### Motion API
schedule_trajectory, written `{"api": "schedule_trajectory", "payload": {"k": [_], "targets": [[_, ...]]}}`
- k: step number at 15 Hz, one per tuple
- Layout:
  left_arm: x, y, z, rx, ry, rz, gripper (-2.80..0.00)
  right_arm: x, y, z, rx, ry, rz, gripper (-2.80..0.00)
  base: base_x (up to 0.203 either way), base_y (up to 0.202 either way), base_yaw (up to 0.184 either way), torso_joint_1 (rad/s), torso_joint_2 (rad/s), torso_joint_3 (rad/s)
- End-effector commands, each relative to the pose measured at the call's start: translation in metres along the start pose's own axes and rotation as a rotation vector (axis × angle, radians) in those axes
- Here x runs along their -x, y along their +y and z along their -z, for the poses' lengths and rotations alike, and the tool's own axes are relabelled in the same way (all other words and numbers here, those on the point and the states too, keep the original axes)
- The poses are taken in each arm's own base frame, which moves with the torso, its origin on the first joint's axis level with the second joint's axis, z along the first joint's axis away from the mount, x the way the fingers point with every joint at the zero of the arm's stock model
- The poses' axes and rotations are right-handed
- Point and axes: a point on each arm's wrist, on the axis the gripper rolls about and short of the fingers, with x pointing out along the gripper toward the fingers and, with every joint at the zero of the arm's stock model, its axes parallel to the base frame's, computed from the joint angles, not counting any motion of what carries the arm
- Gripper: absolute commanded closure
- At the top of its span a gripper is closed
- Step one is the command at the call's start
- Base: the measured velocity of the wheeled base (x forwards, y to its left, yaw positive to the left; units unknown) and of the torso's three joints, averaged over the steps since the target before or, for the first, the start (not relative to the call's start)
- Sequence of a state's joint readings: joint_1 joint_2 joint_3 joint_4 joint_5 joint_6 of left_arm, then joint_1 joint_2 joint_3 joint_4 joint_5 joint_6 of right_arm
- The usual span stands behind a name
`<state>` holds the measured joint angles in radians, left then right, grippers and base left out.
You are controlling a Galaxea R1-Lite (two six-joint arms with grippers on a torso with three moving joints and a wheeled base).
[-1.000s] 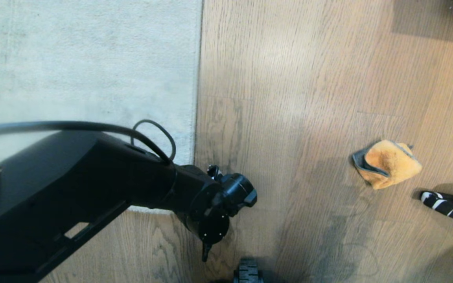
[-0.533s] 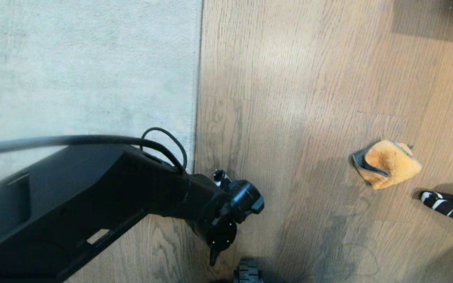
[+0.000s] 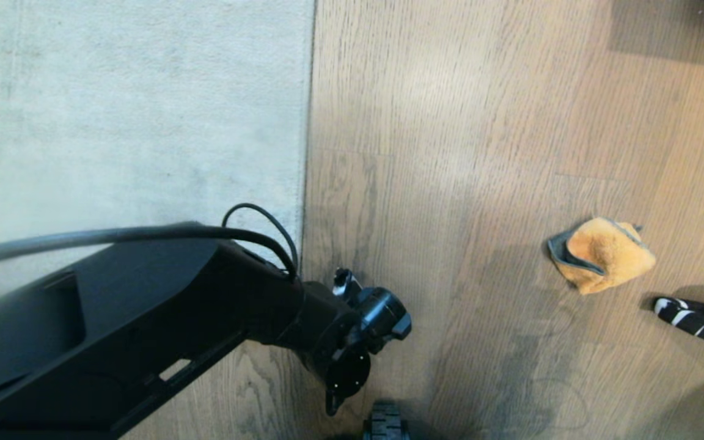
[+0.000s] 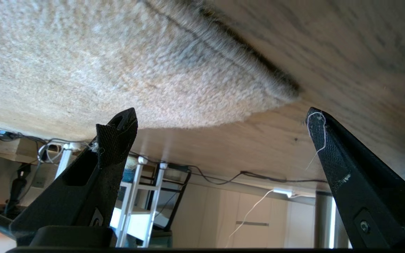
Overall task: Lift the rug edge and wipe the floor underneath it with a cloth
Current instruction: Lift up the carpet
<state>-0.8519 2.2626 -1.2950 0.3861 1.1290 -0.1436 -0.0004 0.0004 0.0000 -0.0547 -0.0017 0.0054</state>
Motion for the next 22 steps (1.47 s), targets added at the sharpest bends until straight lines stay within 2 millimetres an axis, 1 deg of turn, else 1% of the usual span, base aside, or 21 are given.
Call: {"api": "schedule_trajectory", "payload": {"k": [1,3,5,8,12,14,18,22], "targets": [[-0.007,-0.011,0.0,0.014,-0.003,-0.006,-2.8,0.0,0.0,0.0,-0.001,0.001,-0.001,0.0,0.0,0.0,0.0,0.0,0.0,0.0],[-0.01,-0.018,0.0,0.039,-0.015,-0.009,-2.8,0.0,0.0,0.0,-0.002,0.001,-0.001,0.0,0.0,0.0,0.0,0.0,0.0,0.0],[-0.011,-0.02,0.0,0.038,-0.017,-0.033,-2.8,0.0,0.0,0.0,-0.002,0.001,0.0,0.0,0.0,0.0,0.0,0.0,0.0,0.0],[-0.018,-0.018,0.004,0.031,0.003,-0.045,-2.8,0.0,0.0,0.0,-0.002,0.001,0.002,0.0,0.0,0.0,0.0,0.0,0.0,0.0],[-0.026,-0.012,0.004,0.047,0.022,-0.059,-2.8,0.0,0.0,0.0,-0.002,0.001,0.001,0.0,0.0,0.0,0.0,0.0,0.0,0.0],[-0.031,-0.01,0.002,0.072,0.023,-0.067,-2.8,0.0,0.0,0.0,-0.002,0.001,0.002,0.0,0.0,0.0,0.0,0.0,0.0,0.0],[-0.037,-0.015,-0.002,0.13,0.008,-0.07,-2.8,0.0,0.0,0.0,-0.002,0.001,0.002,0.0,0.0,0.0,0.0,0.0,0.0,0.0],[-0.039,-0.019,-0.006,0.168,-0.012,-0.068,-2.8,0.0,0.0,0.0,-0.002,0.001,0.0,0.0,0.0,0.0,0.0,0.0,0.0,0.0]]}}
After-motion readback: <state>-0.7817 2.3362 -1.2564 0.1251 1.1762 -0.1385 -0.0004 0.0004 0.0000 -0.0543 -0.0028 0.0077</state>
